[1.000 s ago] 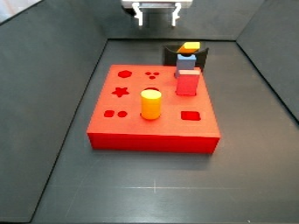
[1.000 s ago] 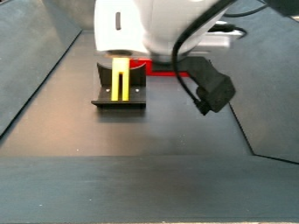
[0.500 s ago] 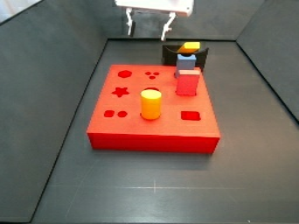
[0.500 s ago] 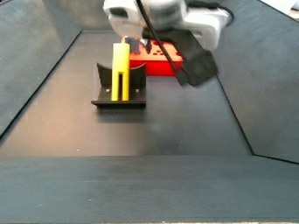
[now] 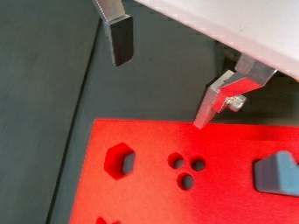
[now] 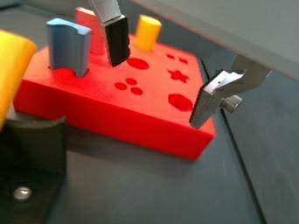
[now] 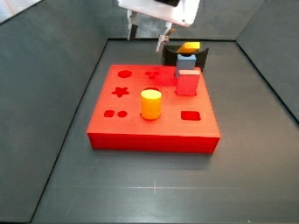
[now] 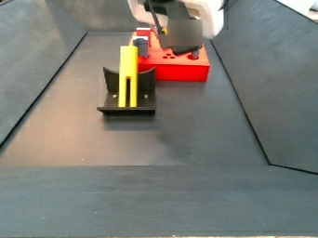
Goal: Pick up the square-circle object. Move up. Rotate the square-circle object. Place the square-circle object on the fixture. Regrasp the square-circle object. Move to above the board. Insert the square-circle object.
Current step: Regrasp the square-circle object.
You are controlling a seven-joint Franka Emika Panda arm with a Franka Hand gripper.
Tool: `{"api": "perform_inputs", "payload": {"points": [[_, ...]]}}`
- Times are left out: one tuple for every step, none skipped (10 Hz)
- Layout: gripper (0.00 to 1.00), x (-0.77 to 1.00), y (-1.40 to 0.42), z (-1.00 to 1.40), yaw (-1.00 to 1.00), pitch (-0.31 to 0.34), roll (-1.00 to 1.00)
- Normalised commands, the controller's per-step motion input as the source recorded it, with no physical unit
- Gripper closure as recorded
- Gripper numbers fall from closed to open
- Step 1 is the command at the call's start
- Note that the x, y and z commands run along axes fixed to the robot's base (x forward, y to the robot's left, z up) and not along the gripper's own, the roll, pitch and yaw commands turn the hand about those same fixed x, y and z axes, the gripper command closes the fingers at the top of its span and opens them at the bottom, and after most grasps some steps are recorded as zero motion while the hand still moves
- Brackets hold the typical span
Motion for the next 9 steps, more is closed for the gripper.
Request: {"api": "perform_inputs", "payload": {"points": [[0.0, -0.04, -0.04, 0.01, -1.0, -0.316, 0.83], [0.0, -0.05, -0.04, 0.01, -1.0, -0.34, 0.83], [0.0, -0.06, -0.03, 0.02, -1.0, -0.359, 0.83], [0.0, -0.06, -0.02, 0.02, -1.0, -0.371, 0.83], [0.0, -0.05, -0.02, 0.01, -1.0, -0.374, 0.83], [0.0, -0.05, -0.01, 0.0, -1.0, -0.37, 0.83], [0.0, -0.05, -0.01, 0.0, -1.0, -0.354, 0.83], [0.0, -0.05, -0.01, 0.0, -1.0, -0.335, 0.84], [0.0, -0.05, -0.01, 0.0, -1.0, -0.31, 0.85]]}}
